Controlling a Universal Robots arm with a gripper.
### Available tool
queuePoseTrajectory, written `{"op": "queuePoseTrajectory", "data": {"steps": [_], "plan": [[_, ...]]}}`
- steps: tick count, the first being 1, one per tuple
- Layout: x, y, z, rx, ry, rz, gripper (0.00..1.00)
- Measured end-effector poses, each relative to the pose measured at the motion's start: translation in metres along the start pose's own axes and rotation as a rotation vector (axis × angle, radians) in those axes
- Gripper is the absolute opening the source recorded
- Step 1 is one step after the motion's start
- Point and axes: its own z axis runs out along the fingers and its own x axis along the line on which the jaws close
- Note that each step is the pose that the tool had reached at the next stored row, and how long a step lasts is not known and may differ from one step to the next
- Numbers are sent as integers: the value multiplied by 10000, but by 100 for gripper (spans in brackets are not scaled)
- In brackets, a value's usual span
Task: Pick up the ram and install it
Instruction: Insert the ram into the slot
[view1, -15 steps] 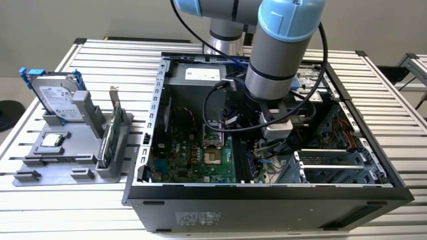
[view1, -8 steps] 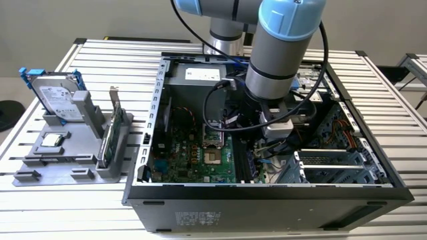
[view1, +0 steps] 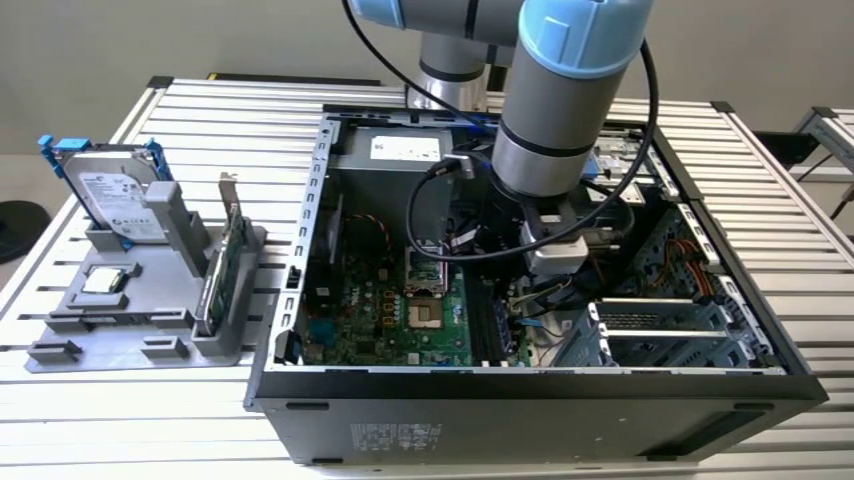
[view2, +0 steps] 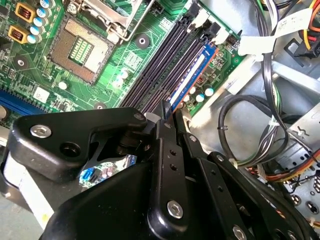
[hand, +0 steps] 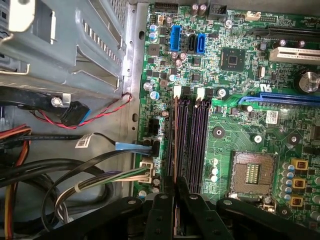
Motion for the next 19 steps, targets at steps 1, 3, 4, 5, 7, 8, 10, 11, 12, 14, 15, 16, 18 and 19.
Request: {"op": "queuePoseTrajectory", "data": {"steps": [1,3,4,5,7,8,10,11,12,14,15,16,18,19], "plan": [[0,0,0,0,0,8,0],[-1,0,0,-1,-1,31,0],[-1,0,1,-1,-2,45,0],[-2,0,3,0,-2,62,0],[-2,0,6,0,-3,97,0],[-3,0,8,1,-3,117,0],[-4,0,13,1,-4,161,0],[-5,0,13,0,-5,186,0],[-5,0,16,1,-5,213,0],[-5,-1,23,3,-5,268,0],[-5,-1,24,0,-7,292,0],[-5,-1,27,1,-7,313,0],[-5,-1,35,3,-7,339,0],[-5,-1,39,4,-7,349,0]]}}
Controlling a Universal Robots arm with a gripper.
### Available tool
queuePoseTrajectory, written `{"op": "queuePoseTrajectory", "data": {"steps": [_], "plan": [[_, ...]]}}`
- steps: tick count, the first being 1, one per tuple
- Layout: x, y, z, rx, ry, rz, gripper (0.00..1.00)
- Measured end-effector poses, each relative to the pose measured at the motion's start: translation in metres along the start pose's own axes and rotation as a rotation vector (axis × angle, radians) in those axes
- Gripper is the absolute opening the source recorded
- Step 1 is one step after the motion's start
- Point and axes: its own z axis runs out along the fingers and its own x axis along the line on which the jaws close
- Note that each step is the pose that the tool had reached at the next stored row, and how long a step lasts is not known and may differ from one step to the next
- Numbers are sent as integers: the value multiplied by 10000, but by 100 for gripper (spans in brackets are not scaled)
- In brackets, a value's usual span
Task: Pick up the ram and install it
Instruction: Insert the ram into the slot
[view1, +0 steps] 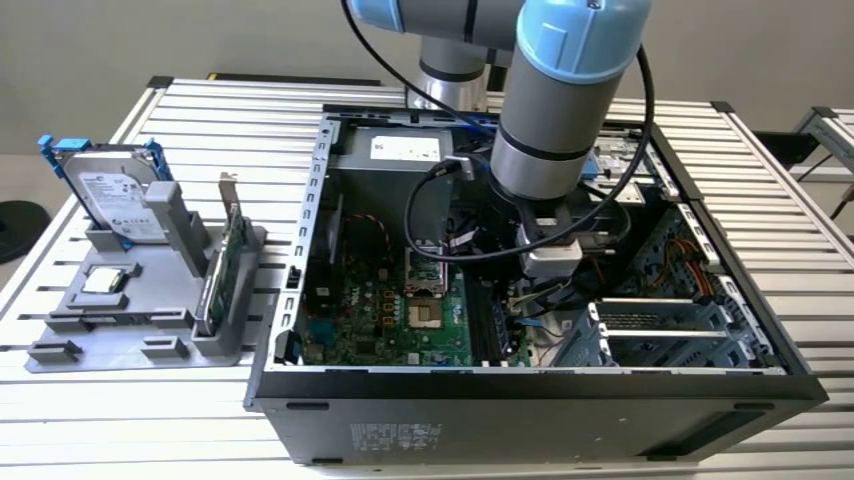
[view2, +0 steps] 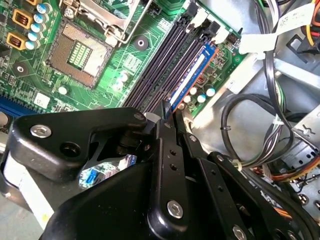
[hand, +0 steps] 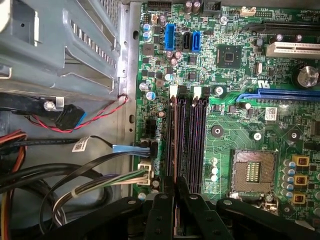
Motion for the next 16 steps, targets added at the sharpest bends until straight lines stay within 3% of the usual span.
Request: {"op": "queuePoseTrajectory", "data": {"steps": [11,16], "plan": [[19,1,46,90,-1,43,0],[20,9,81,87,-3,47,0]]}}
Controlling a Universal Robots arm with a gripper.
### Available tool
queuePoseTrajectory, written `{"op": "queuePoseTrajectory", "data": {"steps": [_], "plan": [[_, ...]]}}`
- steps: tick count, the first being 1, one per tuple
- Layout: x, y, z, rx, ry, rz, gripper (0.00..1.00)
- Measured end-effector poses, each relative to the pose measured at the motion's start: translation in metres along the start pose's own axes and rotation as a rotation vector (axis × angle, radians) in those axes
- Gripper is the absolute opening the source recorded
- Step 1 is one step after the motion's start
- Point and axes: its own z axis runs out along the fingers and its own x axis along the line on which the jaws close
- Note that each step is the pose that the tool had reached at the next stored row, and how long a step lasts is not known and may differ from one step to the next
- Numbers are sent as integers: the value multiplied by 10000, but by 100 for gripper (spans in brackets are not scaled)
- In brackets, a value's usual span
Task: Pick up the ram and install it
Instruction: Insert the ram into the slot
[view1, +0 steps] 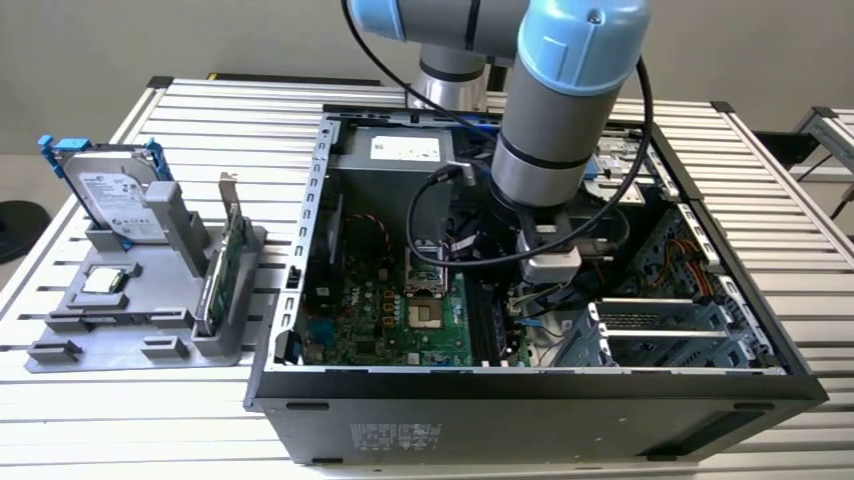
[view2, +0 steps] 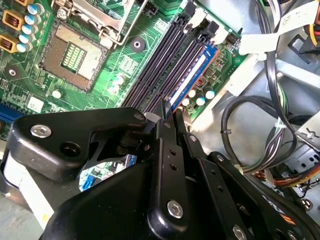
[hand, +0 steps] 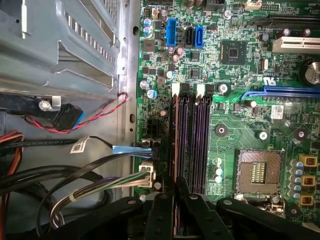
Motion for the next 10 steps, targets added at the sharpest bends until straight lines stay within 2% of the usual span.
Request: {"op": "queuePoseTrajectory", "data": {"steps": [8,9,10], "plan": [[0,-1,6,8,1,0,0],[1,-5,13,32,7,1,0],[1,-4,15,31,7,1,100]]}}
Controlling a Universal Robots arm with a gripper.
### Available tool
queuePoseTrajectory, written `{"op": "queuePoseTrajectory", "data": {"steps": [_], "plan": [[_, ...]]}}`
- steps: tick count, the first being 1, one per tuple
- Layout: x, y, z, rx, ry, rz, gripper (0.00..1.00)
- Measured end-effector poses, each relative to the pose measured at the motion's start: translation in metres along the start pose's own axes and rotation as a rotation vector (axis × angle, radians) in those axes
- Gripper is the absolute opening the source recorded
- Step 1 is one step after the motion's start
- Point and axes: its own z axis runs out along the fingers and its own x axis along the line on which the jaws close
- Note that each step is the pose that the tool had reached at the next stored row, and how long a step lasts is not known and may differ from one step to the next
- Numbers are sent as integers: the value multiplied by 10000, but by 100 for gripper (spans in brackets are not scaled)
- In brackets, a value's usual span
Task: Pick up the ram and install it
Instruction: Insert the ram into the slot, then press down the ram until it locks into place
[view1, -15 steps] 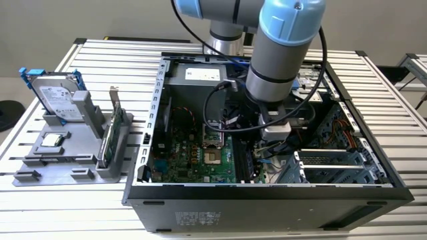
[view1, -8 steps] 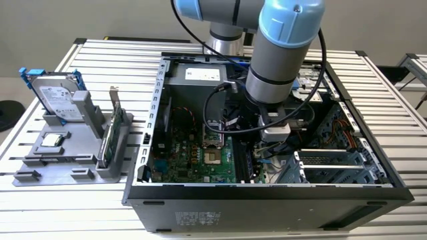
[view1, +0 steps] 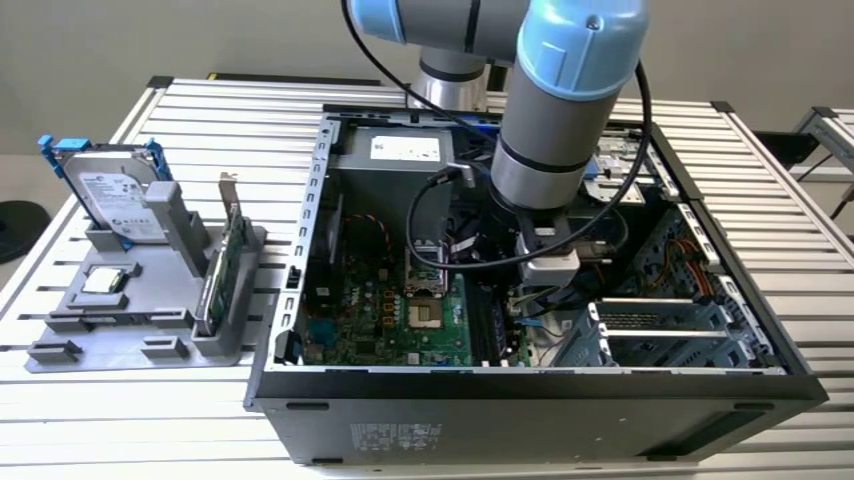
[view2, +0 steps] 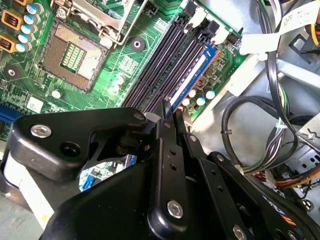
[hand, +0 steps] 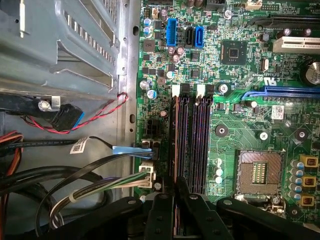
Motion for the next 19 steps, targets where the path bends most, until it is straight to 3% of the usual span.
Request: {"op": "queuePoseTrajectory", "data": {"steps": [5,7,13,17,19], "plan": [[0,3,-12,-31,-6,-1,100],[0,3,-46,-30,-6,0,100],[1,5,-232,-29,-6,1,100],[2,7,-396,-29,-6,1,100],[3,7,-422,-30,-5,1,100]]}}
